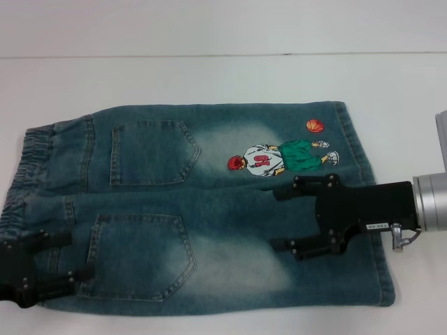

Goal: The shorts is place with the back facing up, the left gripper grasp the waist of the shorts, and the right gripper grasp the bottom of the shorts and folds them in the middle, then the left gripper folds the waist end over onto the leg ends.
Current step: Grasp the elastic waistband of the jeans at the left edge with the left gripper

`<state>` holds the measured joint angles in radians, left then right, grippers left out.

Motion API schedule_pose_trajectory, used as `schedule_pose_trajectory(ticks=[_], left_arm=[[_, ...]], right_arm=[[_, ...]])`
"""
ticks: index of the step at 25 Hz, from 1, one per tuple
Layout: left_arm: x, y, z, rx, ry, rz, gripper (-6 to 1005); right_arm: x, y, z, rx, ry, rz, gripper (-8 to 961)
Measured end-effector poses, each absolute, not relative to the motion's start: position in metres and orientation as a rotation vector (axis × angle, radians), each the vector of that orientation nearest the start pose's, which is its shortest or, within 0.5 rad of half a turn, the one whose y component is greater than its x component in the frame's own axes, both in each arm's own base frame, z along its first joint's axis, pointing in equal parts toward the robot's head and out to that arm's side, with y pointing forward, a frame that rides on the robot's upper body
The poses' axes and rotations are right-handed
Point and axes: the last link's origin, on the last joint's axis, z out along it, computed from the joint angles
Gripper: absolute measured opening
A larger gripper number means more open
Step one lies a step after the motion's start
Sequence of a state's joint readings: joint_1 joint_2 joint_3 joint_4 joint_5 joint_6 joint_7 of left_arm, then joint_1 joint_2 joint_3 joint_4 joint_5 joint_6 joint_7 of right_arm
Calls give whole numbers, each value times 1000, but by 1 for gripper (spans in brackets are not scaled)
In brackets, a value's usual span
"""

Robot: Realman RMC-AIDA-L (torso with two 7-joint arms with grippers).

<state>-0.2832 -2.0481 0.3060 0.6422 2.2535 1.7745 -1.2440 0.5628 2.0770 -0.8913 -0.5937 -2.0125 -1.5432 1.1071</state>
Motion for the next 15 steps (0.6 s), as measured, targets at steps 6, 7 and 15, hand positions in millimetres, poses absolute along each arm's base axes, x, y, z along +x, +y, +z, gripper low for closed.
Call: schedule_pose_trajectory(ticks=[6,7,15], left_arm=[[-357,224,35,-2559,-883,-674,883],[-358,224,34,-2562,-885,-671,883],[-359,228,41,-2527,-891,-643,884]], right_arm=[[251,317,-37,-2962,177,541,882],[251,317,-37,-2962,178,541,882],[252,317,-36,-2956,187,542,881]])
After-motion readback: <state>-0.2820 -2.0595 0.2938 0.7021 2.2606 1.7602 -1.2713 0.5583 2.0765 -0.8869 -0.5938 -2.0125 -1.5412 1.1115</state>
